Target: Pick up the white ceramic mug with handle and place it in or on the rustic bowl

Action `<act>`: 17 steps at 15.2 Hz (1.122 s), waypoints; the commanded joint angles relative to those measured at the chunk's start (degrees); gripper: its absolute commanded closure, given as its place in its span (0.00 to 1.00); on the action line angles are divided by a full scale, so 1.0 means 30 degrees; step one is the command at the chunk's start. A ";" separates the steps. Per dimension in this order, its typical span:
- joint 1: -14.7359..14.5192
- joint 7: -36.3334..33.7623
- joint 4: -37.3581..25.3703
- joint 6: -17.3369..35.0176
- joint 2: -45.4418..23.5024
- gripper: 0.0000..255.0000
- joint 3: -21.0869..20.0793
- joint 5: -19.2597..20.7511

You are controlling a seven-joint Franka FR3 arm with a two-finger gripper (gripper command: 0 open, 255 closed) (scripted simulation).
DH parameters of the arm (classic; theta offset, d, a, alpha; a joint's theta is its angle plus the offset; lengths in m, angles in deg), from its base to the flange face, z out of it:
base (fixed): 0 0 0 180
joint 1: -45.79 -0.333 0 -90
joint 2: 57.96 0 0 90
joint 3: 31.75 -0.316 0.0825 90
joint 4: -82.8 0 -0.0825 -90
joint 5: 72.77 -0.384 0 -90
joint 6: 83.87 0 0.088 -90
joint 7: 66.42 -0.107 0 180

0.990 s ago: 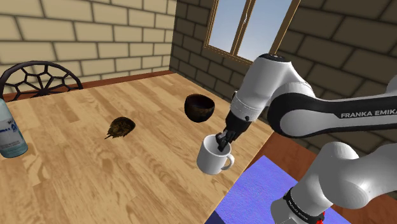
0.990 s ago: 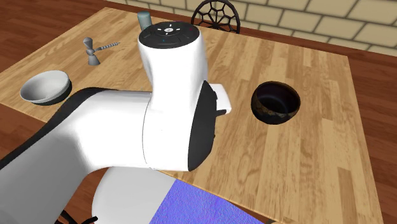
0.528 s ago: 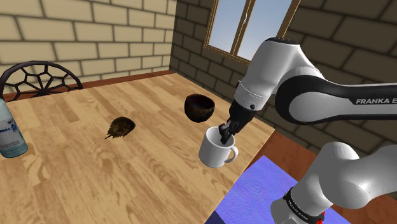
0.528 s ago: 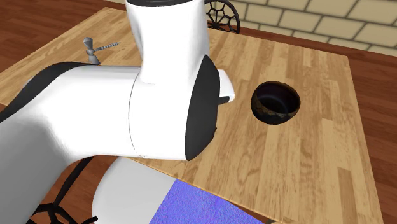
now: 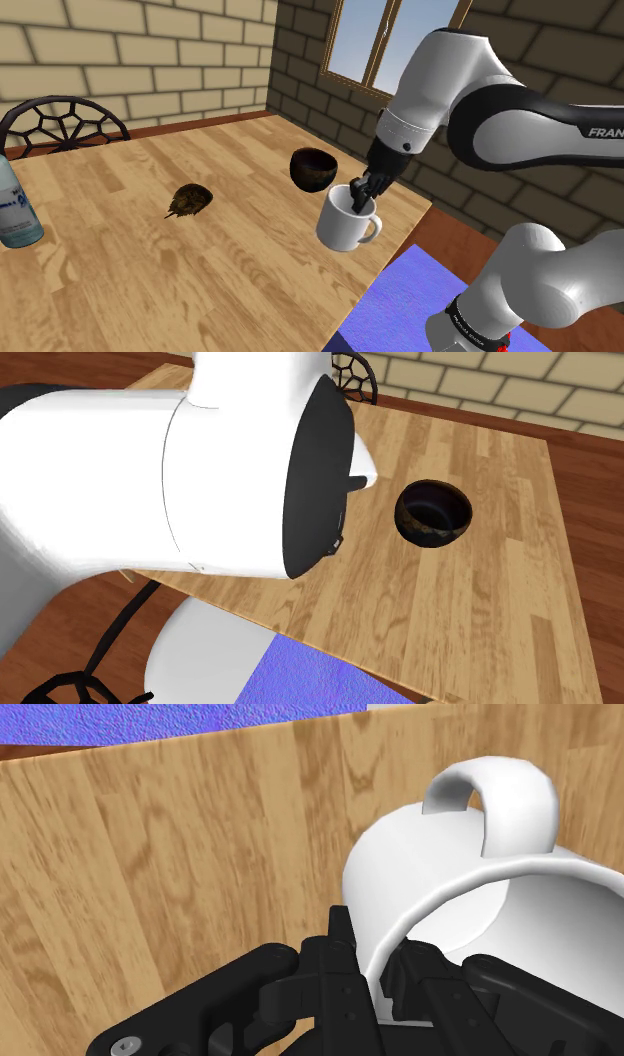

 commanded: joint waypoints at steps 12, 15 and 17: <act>0.1459 0.2208 -0.2992 -0.0948 -0.2190 1.00 0.1994 0.1561; 0.2055 0.3205 -0.4014 -0.0659 -0.3552 1.00 0.2750 0.2124; 0.2419 0.3840 -0.4805 -0.0512 -0.4514 1.00 0.3222 0.2453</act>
